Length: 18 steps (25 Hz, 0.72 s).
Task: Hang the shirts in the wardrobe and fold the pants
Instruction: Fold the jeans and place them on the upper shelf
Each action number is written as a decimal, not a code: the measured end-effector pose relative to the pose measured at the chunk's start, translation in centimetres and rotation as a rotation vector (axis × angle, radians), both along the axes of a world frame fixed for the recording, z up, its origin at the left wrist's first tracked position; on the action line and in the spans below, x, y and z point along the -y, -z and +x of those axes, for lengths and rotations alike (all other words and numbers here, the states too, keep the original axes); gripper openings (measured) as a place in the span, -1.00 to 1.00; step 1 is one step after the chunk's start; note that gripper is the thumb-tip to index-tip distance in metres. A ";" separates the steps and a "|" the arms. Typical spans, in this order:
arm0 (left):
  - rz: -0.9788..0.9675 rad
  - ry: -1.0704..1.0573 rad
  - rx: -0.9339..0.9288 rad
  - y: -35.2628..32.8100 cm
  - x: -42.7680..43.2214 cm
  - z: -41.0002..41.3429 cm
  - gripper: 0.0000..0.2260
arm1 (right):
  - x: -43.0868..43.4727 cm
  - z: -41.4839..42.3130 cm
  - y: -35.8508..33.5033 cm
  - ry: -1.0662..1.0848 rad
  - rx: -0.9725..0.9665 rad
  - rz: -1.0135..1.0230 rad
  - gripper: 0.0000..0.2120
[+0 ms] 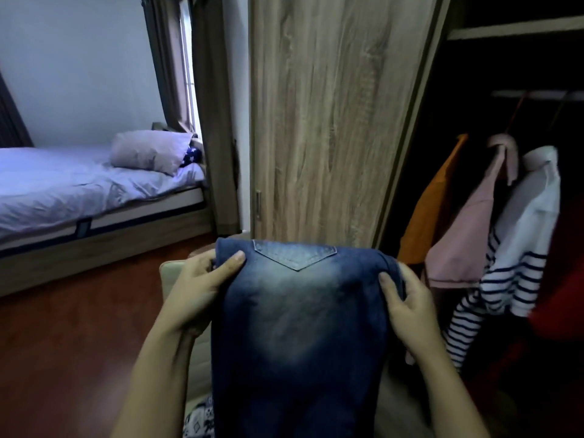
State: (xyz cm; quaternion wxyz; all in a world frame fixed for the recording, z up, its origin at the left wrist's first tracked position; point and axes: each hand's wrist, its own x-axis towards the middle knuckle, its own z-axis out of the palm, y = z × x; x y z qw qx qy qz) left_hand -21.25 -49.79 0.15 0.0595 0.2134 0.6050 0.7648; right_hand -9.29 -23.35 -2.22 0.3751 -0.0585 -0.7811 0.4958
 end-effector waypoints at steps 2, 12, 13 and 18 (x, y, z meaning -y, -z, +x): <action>-0.059 -0.177 -0.006 -0.8 -0.3 0.6 -0.86 | 0.3 -0.3 0.1 0.106 0.006 0.058 -0.81; -0.043 -0.154 0.044 -2.3 -1.5 2.2 -0.86 | 0.9 0.5 -3.1 0.205 -0.174 -0.106 -0.55; 0.032 -0.127 0.122 -2.6 -1.7 2.4 -0.88 | 0.8 0.8 -3.7 0.183 -0.173 -0.200 -0.56; 0.023 0.096 -0.075 -2.7 -2.3 2.6 -0.62 | -2.0 3.1 -4.6 -0.281 -0.082 -0.410 -0.67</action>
